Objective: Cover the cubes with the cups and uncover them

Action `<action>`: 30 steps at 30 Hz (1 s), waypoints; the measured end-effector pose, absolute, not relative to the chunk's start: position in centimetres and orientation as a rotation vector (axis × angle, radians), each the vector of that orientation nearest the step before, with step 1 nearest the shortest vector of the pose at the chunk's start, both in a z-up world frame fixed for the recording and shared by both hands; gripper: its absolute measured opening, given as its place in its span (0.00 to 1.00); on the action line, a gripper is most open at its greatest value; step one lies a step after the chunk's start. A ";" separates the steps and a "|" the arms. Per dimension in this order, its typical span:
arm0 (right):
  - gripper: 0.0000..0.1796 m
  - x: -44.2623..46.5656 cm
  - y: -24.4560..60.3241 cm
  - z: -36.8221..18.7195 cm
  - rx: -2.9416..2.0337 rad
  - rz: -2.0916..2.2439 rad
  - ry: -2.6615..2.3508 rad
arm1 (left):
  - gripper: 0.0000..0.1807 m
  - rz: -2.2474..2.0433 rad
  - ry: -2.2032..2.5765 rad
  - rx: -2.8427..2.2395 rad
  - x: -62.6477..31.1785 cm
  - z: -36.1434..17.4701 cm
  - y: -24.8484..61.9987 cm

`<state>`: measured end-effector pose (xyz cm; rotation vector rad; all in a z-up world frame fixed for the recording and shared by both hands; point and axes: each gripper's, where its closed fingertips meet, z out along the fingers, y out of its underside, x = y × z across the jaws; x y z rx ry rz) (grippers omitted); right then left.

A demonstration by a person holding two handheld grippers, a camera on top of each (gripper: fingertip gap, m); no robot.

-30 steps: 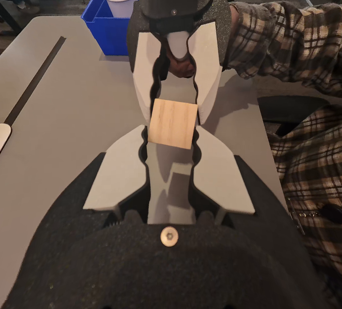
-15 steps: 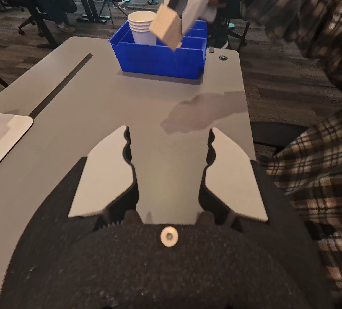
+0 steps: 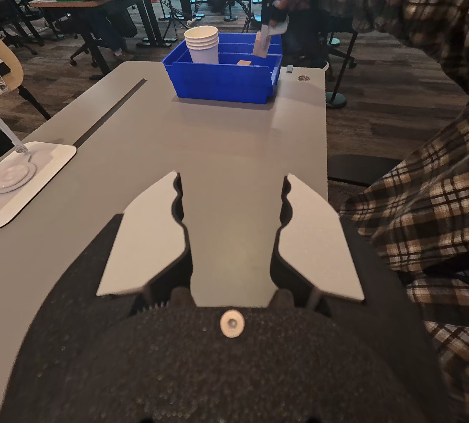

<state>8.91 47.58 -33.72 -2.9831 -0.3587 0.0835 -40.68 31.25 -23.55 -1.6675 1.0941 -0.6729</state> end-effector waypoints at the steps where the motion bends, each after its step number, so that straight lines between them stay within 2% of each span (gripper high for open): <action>1: 0.24 9.2 47.8 -34.6 -3.007 0.067 -0.350 | 0.41 -0.661 1.102 -1.677 -40.8 -23.7 31.2; 13: 0.24 10.4 47.8 -41.0 -3.157 0.006 -0.329 | 0.41 -0.575 1.044 -1.756 -43.7 -24.6 32.7; 14: 0.25 10.3 48.0 -40.9 -3.136 0.007 -0.343 | 0.41 -0.561 1.046 -1.765 -44.2 -24.7 32.8; 15: 0.31 10.1 48.0 -40.7 -3.126 0.021 -0.358 | 0.41 -0.535 1.050 -1.780 -44.8 -24.8 33.1; 17: 0.41 9.8 47.8 -39.9 -3.116 0.023 -0.402 | 0.42 -0.451 1.060 -1.824 -46.7 -24.9 33.8; 19: 0.46 9.3 47.6 -38.4 -3.081 0.016 -0.462 | 0.42 -0.365 1.096 -1.862 -48.9 -24.8 34.7; 23: 0.50 7.7 47.1 -33.7 -2.950 0.026 -0.557 | 0.42 -0.169 1.387 -1.974 -53.4 -26.7 36.0; 26: 0.49 5.4 46.4 -30.1 -2.817 0.084 -0.633 | 0.42 -0.091 1.558 -2.097 -56.2 -29.3 37.9; 30: 0.48 1.3 44.1 -28.1 -2.699 0.182 -0.769 | 0.44 -0.098 1.696 -2.227 -57.5 -33.9 40.1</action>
